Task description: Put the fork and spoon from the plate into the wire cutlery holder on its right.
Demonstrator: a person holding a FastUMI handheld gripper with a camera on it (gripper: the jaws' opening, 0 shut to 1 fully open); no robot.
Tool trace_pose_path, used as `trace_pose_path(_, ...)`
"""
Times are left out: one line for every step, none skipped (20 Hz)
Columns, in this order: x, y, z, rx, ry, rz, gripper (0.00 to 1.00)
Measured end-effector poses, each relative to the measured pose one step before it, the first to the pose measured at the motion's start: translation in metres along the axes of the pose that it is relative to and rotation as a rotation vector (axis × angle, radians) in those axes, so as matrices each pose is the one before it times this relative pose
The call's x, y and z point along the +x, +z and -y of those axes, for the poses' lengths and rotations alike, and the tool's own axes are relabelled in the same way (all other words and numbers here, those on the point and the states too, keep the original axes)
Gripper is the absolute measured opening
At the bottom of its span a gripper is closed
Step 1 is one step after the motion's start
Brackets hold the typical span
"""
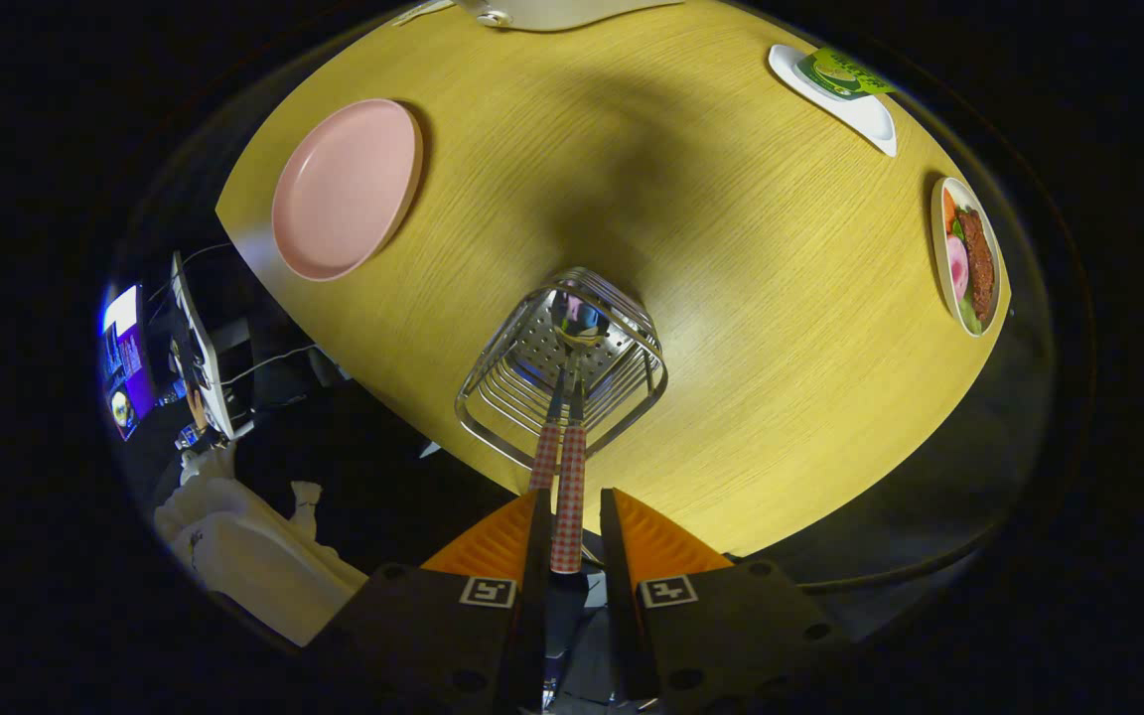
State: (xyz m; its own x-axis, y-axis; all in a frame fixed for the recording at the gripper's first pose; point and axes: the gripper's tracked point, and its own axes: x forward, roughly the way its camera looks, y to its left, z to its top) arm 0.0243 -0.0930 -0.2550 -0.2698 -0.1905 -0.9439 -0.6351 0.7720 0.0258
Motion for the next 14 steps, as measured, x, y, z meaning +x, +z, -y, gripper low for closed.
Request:
trace_pose_path(-0.00575,0.00236,-0.00092,0.00423,0.01575,0.03021,0.34)
trace_pose_path(-0.00884,0.00337,-0.00065,0.01096,0.0052,0.0356,0.43)
trace_pose_path(-0.00712,0.00265,-0.00291,0.01459,0.01282,0.03987,0.58)
trace_pose_path(-0.00808,0.00256,-0.0027,0.01712,0.01116,0.04353,0.63)
trace_pose_path(-0.00754,0.00253,-0.00257,0.01752,0.01278,0.04687,0.77)
trace_pose_path(-0.00763,0.00283,-0.00214,0.02015,0.01525,0.04848,0.83)
trace_pose_path(-0.00599,-0.0001,-0.00207,0.02117,0.01106,0.04689,0.93)
trace_pose_path(-0.00708,0.00097,-0.00075,0.01651,-0.00325,0.04761,0.99)
trace_pose_path(-0.00832,0.00002,0.00083,0.01097,-0.00789,0.0512,0.99)
trace_pose_path(-0.00611,-0.0005,-0.00219,0.01188,-0.00841,0.04917,0.98)
trace_pose_path(-0.00725,-0.0012,-0.00251,0.0061,-0.00319,0.04779,0.98)
trace_pose_path(-0.00867,-0.00111,-0.00192,0.00835,-0.003,0.05209,0.99)
trace_pose_path(-0.00896,0.00245,-0.005,0.00878,-0.00375,0.05216,0.99)
trace_pose_path(-0.00906,0.00162,-0.00499,0.01251,-0.00519,0.05243,0.99)
